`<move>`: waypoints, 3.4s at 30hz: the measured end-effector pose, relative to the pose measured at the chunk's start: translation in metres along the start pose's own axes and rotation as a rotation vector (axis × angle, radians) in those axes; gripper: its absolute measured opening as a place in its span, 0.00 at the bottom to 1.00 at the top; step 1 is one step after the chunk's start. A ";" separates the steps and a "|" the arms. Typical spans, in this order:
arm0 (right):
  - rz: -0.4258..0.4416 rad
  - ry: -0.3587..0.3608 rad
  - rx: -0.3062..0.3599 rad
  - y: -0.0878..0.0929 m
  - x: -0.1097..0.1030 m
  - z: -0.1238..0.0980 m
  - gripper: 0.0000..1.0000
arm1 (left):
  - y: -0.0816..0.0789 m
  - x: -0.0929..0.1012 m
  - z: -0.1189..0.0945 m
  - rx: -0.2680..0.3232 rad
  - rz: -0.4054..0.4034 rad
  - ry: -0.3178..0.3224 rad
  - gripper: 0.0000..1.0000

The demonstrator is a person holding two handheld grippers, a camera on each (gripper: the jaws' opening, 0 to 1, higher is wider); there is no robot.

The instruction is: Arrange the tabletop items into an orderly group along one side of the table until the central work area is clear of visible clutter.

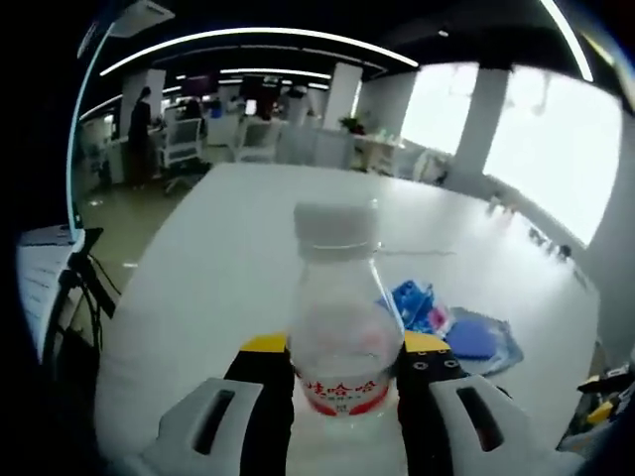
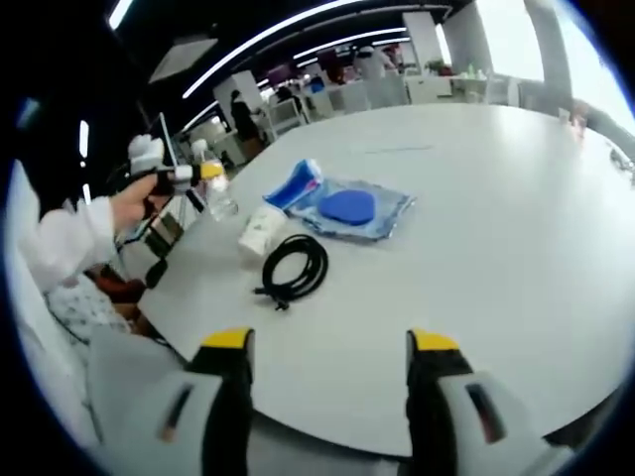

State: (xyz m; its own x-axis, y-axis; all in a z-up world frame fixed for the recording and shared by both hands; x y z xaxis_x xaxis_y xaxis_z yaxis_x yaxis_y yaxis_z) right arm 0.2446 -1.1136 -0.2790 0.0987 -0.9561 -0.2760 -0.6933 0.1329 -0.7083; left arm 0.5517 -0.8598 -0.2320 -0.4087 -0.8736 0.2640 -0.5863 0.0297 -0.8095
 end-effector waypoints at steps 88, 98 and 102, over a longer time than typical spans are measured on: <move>-0.054 -0.003 0.002 -0.002 0.004 0.000 0.68 | 0.011 -0.019 0.046 0.074 0.039 -0.164 0.37; -0.049 -0.009 -0.002 0.000 0.002 0.000 0.67 | 0.016 -0.016 0.043 0.075 0.050 -0.156 0.38; -0.047 -0.009 -0.003 0.000 0.002 0.000 0.67 | 0.016 -0.015 0.043 0.080 0.036 -0.161 0.38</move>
State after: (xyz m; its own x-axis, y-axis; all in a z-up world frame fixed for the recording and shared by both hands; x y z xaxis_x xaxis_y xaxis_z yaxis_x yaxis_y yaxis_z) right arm 0.2444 -1.1158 -0.2798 0.1376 -0.9588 -0.2486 -0.6897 0.0874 -0.7188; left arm 0.5785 -0.8668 -0.2719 -0.3078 -0.9393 0.1517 -0.5130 0.0295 -0.8579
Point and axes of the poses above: the point that each gripper's makers call its tool centre point, and the gripper's own axes: z roughly forward along the fingers, x roughly to its right, y roughly out of its underside, the point moved 1 cm from there along -z, roughly backward along the fingers, and after that the axes turned 4 degrees about -z, right-handed, at the moved point
